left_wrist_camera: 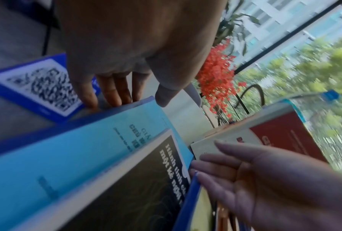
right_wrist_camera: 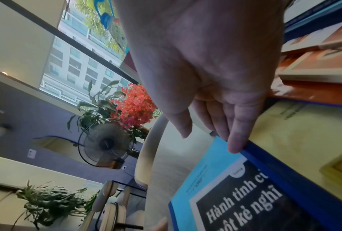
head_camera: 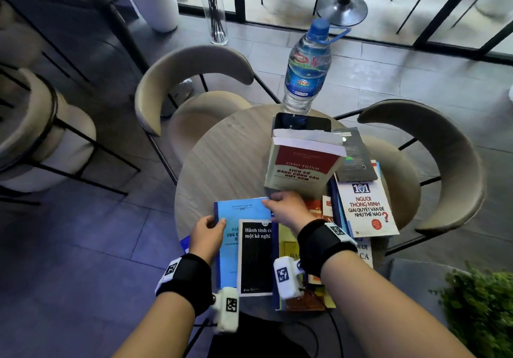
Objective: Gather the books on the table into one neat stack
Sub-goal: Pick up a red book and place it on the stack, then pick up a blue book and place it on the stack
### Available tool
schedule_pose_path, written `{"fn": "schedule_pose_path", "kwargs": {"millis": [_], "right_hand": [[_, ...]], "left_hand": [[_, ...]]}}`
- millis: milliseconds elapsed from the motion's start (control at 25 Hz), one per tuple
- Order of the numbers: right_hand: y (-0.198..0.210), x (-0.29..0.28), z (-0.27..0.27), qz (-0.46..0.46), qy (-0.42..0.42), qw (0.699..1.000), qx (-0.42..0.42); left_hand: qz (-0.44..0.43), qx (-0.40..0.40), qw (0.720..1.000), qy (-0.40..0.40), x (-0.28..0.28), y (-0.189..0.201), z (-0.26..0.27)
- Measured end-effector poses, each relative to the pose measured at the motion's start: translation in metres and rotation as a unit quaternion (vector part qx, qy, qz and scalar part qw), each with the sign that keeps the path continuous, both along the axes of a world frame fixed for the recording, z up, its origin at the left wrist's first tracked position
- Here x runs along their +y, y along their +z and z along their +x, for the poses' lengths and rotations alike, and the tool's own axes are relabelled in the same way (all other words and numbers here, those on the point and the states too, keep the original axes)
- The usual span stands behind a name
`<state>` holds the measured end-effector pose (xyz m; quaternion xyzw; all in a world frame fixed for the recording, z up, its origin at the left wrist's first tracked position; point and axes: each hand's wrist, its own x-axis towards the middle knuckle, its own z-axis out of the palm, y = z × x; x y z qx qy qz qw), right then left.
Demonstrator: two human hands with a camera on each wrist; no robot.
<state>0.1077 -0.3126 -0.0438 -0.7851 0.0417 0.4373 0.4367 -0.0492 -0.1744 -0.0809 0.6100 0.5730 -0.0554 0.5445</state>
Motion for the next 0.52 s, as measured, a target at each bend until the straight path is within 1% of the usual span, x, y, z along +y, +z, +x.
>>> {"fn": "schedule_pose_path", "kwargs": {"millis": [80,200,280,360,440,520], "right_hand": [[-0.004,0.002,-0.003,-0.015,0.007,1.000,-0.006],[-0.011,0.002,-0.001,-0.030,0.015,0.999,-0.015],[-0.013,0.003,0.001,-0.021,-0.008,1.000,-0.001],[-0.012,0.002,0.003,-0.013,-0.027,0.999,0.017],[-0.012,0.000,0.004,-0.002,-0.032,0.999,0.029],[-0.010,0.001,0.002,0.024,-0.037,0.998,0.037]], "left_hand": [[-0.032,-0.007,0.999,0.039,-0.003,-0.004,0.000],[-0.015,-0.002,0.996,0.083,-0.008,0.000,0.007],[-0.013,-0.011,0.993,0.116,-0.009,0.005,0.012],[-0.029,-0.037,0.989,0.142,-0.010,0.007,0.016],[-0.054,-0.079,0.982,0.162,-0.010,0.004,0.017],[-0.040,-0.115,0.979,0.166,-0.008,0.003,0.017]]}}
